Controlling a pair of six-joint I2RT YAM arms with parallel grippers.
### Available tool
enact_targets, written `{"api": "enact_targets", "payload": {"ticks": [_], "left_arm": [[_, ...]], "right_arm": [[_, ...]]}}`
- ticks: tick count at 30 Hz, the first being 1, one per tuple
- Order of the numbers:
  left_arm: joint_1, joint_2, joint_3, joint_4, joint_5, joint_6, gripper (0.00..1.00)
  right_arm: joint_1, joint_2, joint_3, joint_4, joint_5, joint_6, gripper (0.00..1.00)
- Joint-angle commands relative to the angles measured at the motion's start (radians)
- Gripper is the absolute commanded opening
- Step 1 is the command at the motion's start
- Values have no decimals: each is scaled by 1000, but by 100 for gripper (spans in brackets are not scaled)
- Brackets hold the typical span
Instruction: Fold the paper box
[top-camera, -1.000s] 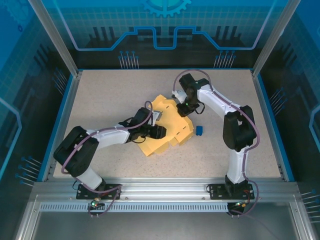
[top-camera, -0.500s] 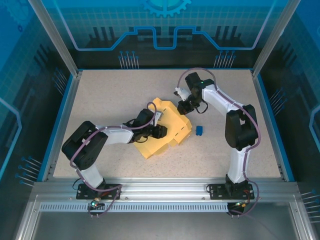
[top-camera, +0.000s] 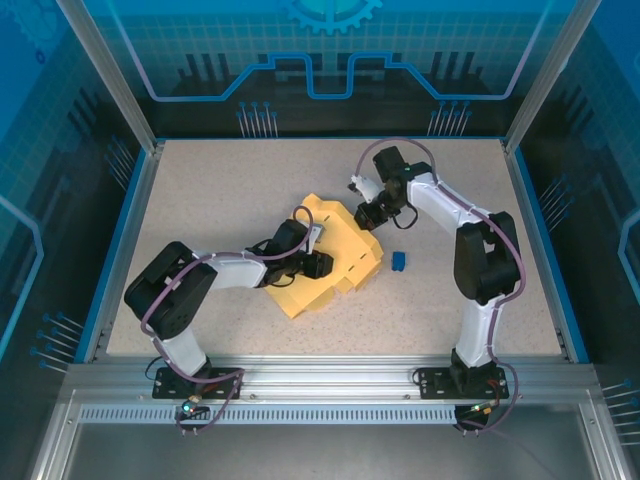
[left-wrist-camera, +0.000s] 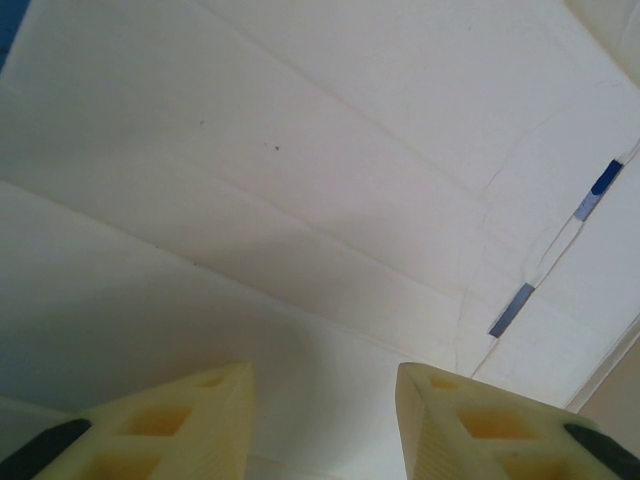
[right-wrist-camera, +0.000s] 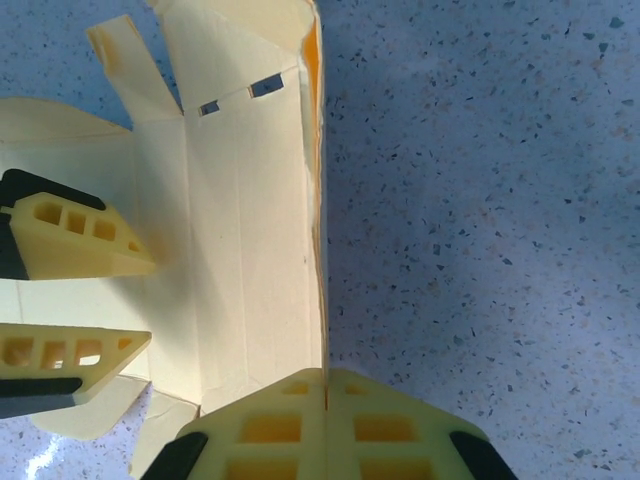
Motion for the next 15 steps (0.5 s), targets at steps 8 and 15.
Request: {"api": "enact_targets", "payload": {"ticks": [8, 15], "left_arm": [[-5, 26, -49, 41, 13, -43, 42], [-5, 30, -68, 55, 17, -49, 41]], "right_arm": [[-41, -20, -80, 90, -212, 4, 13], [-42, -8, -116, 145, -245, 21, 16]]}}
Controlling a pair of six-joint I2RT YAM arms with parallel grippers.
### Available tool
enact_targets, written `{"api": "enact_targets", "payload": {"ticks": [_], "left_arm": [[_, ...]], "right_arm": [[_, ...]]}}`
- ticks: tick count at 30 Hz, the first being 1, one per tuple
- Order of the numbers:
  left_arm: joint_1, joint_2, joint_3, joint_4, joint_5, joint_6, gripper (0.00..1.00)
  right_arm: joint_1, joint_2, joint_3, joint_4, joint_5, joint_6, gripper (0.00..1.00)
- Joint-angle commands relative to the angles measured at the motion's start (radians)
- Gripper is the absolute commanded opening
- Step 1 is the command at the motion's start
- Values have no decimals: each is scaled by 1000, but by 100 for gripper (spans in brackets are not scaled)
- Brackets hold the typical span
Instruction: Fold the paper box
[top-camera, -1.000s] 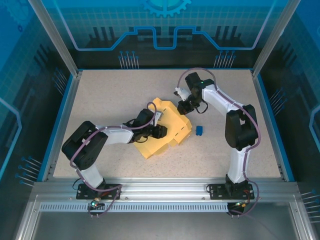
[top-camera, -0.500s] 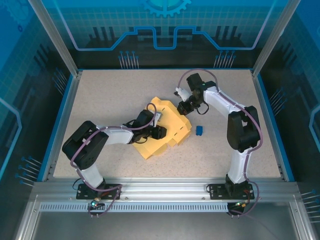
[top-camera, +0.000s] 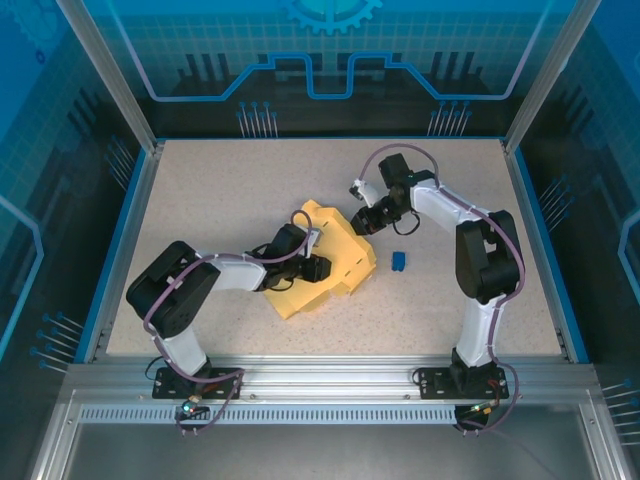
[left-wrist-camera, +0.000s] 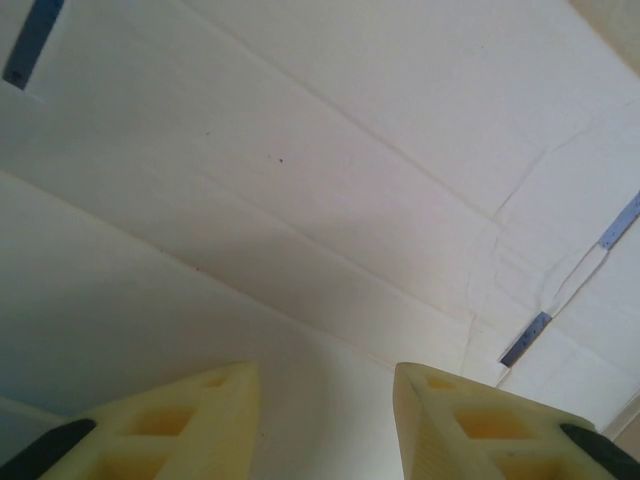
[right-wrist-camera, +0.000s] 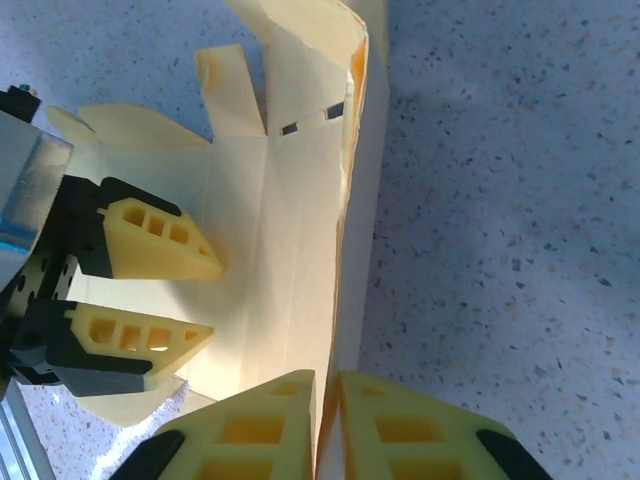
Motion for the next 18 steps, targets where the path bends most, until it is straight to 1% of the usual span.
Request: {"api": "enact_targets", "payload": {"ticks": [1, 5, 8, 14, 18], "left_arm": [[-5, 17, -25, 7, 18, -21, 41], [-5, 19, -30, 11, 21, -25, 41], [-5, 16, -31, 13, 23, -26, 41], [-6, 12, -28, 13, 25, -29, 41], [-6, 13, -29, 14, 27, -31, 41]], "right_arm": [[-15, -6, -20, 40, -59, 17, 16], [-14, -2, -40, 57, -34, 21, 18], [-8, -12, -56, 72, -2, 18, 22], [14, -37, -82, 98, 111, 1, 28], [24, -45, -98, 123, 164, -9, 27]]}}
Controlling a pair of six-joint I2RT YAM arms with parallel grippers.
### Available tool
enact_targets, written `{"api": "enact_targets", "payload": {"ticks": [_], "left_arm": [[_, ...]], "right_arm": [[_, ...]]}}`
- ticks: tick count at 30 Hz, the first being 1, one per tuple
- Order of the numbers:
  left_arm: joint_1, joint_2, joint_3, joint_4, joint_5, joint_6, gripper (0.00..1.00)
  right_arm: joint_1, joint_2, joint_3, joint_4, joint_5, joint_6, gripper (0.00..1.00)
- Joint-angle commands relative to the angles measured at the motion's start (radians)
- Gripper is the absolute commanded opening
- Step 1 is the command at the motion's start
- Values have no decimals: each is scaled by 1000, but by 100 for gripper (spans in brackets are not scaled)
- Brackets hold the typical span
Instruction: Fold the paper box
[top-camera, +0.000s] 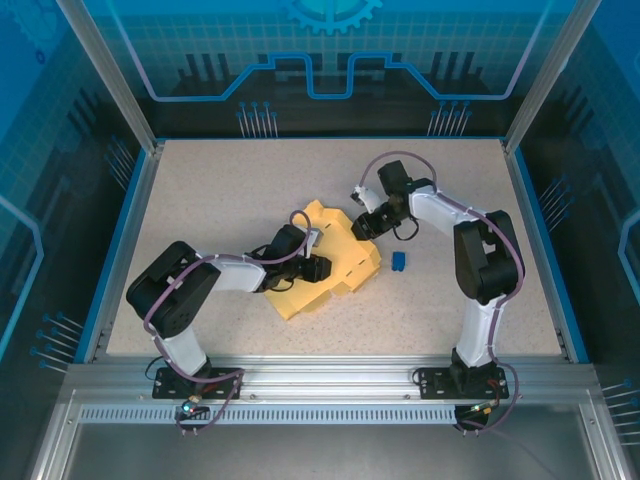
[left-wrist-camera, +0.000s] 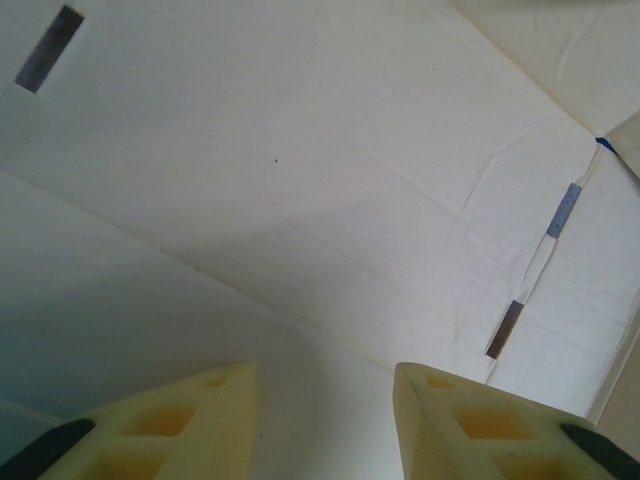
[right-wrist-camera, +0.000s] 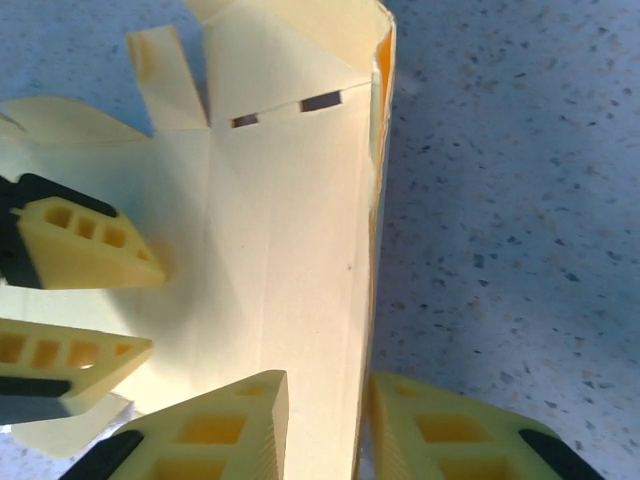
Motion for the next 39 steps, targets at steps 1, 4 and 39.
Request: {"api": "enact_targets", "payload": {"ticks": [1, 4, 39], "left_arm": [[-5, 12, -18, -13, 22, -11, 41], [-5, 12, -19, -12, 24, -13, 41], [4, -21, -23, -36, 32, -11, 36]], "right_arm": [[16, -41, -25, 35, 55, -19, 26], [20, -47, -51, 74, 72, -22, 23], [88, -176, 14, -88, 283, -73, 0]]}}
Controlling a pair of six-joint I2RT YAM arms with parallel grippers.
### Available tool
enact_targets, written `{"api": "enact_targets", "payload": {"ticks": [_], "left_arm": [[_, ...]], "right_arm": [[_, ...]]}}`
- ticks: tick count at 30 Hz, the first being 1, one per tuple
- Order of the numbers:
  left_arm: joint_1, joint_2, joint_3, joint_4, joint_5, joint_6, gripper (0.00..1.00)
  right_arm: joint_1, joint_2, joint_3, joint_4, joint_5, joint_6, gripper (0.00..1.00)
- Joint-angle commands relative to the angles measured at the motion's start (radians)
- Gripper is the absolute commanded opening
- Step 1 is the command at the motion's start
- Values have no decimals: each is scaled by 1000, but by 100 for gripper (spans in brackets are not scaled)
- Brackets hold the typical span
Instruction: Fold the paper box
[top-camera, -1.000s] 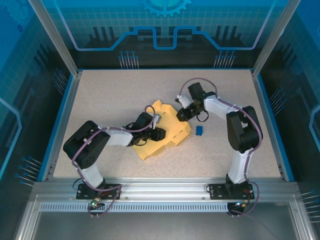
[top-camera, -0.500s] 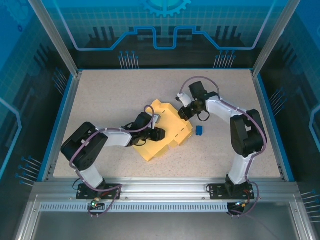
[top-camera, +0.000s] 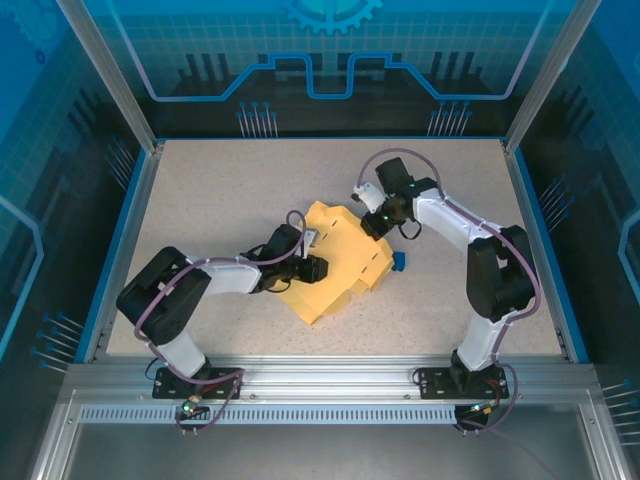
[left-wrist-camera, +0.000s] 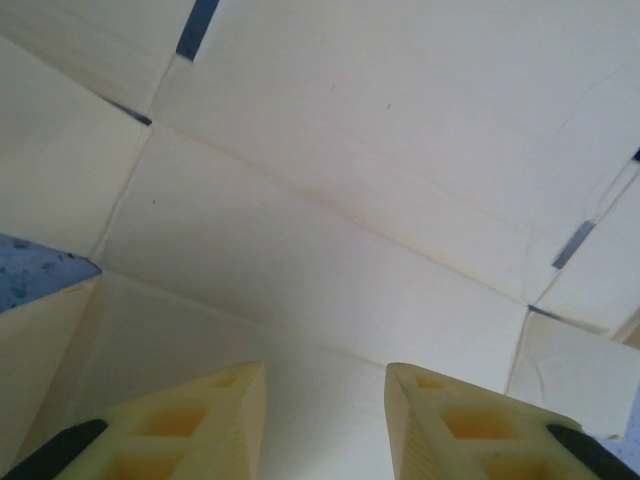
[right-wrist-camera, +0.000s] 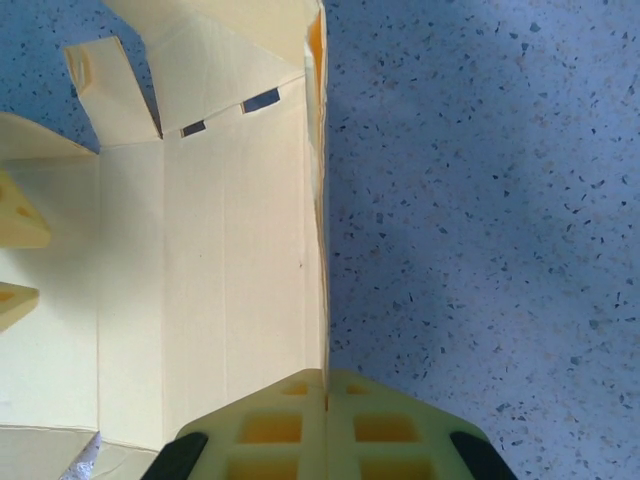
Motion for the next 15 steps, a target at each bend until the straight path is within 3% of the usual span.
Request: {"api": "enact_targets", "payload": {"ticks": [1, 15], "left_arm": [[-2, 39, -14, 41, 26, -11, 35], [-38, 105, -93, 237, -29, -64, 27]], "right_arm": [[39, -37, 34, -36, 39, 14, 0], [189, -107, -24, 11, 89, 136, 0]]}}
